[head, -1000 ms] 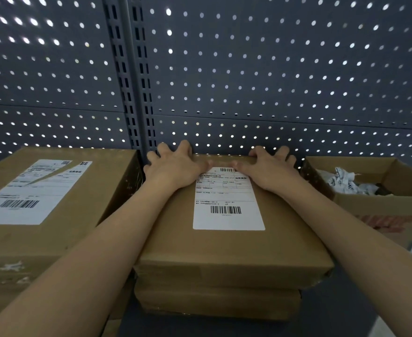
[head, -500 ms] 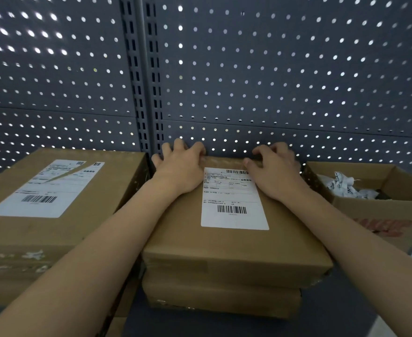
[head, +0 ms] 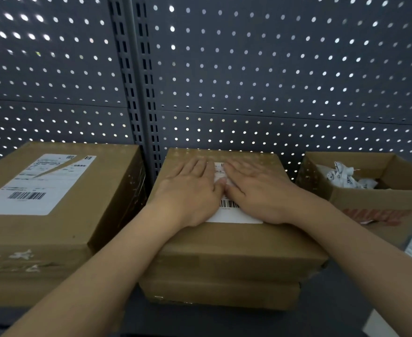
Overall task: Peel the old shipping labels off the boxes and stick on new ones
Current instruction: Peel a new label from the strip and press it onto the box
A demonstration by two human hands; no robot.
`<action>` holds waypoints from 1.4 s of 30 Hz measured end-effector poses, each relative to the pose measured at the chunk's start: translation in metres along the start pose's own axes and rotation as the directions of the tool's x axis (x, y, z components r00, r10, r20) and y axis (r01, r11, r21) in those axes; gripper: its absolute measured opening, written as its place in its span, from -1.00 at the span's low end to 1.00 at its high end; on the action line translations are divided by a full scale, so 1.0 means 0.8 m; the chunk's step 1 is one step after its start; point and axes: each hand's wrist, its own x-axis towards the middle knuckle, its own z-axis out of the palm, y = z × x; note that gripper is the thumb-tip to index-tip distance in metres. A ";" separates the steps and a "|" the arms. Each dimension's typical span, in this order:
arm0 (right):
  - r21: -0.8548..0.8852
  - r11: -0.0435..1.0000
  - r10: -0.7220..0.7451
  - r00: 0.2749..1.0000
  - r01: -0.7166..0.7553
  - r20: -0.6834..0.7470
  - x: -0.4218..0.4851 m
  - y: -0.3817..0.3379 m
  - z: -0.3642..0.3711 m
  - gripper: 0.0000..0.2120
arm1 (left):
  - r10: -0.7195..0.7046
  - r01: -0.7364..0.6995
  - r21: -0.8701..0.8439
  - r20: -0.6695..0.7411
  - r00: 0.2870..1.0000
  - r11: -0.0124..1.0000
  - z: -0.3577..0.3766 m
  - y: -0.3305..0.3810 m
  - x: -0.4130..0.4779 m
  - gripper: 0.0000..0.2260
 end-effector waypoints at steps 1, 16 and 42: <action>-0.003 1.000 0.008 1.000 -0.008 -0.002 -0.001 -0.001 0.000 -0.40 | -0.006 0.006 0.007 0.007 1.000 1.000 0.001 0.000 0.000 -0.44; 0.038 0.993 0.112 0.994 -0.111 -0.019 -0.012 -0.003 0.001 -0.33 | -0.025 0.025 0.010 0.030 0.999 1.000 -0.006 0.006 -0.004 -0.39; 0.125 0.990 -0.067 0.996 0.060 0.053 -0.044 0.020 -0.013 -0.09 | 0.219 -0.219 -0.007 0.027 0.975 0.976 -0.019 -0.037 -0.031 -0.09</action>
